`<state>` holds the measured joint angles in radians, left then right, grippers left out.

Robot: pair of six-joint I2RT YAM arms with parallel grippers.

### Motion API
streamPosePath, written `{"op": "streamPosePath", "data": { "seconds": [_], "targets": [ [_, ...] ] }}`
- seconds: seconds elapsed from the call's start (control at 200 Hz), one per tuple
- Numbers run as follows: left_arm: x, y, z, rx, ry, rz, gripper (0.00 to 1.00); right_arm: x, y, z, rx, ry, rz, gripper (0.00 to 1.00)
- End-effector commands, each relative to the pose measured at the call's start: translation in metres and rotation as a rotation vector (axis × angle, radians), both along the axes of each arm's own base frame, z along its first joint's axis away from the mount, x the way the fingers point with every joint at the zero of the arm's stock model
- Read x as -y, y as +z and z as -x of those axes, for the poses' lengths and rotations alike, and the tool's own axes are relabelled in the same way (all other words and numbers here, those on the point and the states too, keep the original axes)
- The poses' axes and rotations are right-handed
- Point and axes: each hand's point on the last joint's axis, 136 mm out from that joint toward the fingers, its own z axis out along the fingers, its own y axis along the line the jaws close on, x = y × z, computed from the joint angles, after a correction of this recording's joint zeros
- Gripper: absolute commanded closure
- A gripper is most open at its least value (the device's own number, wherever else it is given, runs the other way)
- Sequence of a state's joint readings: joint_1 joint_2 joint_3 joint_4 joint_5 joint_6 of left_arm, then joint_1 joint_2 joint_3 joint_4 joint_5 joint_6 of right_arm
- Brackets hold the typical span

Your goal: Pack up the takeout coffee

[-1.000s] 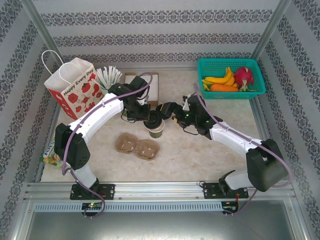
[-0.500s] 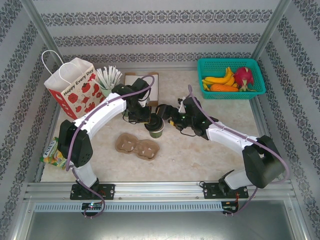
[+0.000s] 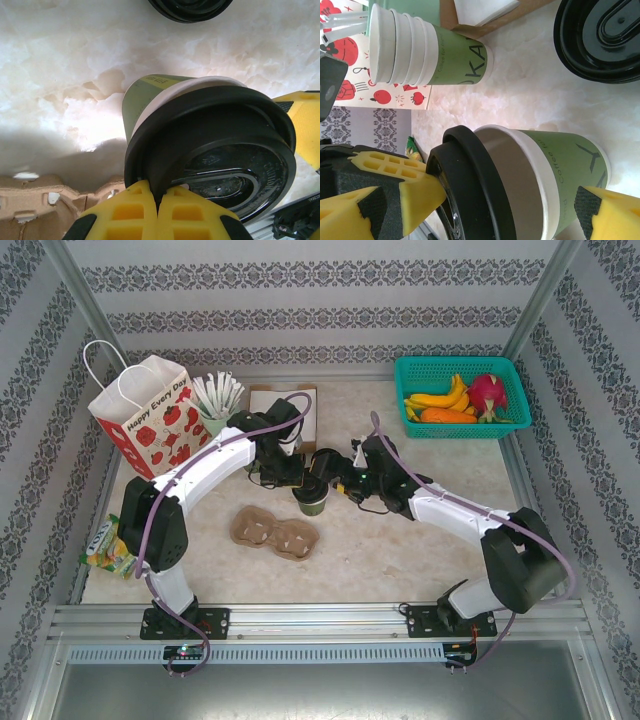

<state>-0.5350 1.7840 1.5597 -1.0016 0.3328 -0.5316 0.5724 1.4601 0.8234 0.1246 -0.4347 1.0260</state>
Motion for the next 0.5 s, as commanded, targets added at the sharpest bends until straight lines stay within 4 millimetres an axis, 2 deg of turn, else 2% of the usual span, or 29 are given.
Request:
{"op": "streamPosePath", "data": {
  "seconds": [0.0,0.15,0.385,0.495],
  "targets": [
    [-0.001,-0.01,-0.003,-0.016,-0.002,-0.005,1.0,-0.011,0.012,-0.003,0.029,0.025,-0.025,0.02],
    [-0.004,-0.018,-0.004,-0.024,-0.005,-0.032,1.0,-0.014,0.012,-0.002,0.026,0.032,-0.027,0.02],
    [-0.004,-0.04,0.003,-0.081,-0.006,-0.047,1.0,-0.017,0.015,-0.002,0.032,0.043,-0.047,0.02],
    [-0.005,-0.044,0.003,-0.084,0.001,-0.053,1.0,-0.01,0.016,-0.003,0.053,0.043,-0.019,0.02]
  ]
}}
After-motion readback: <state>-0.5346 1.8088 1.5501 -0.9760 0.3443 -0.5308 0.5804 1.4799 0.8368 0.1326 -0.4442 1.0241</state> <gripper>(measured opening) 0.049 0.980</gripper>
